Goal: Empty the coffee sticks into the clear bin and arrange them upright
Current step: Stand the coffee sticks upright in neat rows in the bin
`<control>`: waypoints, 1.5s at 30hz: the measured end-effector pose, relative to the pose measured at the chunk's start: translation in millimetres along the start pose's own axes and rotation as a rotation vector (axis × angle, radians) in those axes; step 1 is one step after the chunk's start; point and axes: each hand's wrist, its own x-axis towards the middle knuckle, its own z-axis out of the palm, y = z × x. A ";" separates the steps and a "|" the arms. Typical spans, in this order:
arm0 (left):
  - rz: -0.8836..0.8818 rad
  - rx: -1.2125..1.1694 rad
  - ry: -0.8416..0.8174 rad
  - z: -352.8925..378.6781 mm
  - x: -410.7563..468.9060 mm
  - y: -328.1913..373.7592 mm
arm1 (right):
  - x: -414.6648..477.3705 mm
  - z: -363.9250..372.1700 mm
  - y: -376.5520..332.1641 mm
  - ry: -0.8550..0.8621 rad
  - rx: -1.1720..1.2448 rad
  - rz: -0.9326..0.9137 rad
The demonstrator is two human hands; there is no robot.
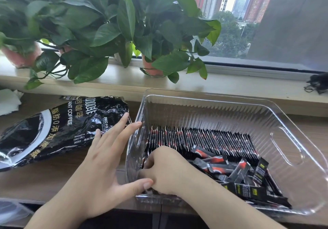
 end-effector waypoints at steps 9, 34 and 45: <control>-0.028 0.045 -0.118 -12.6 1.5 1.5 | -0.9 5.1 15.8 0.134 0.069 -0.086; -0.065 0.079 -0.213 -20.5 2.0 1.8 | -14.8 -53.1 48.4 0.147 -0.461 -0.271; -0.079 0.032 -0.230 -19.5 1.4 0.7 | 1.9 -26.4 39.9 0.045 -0.712 -0.277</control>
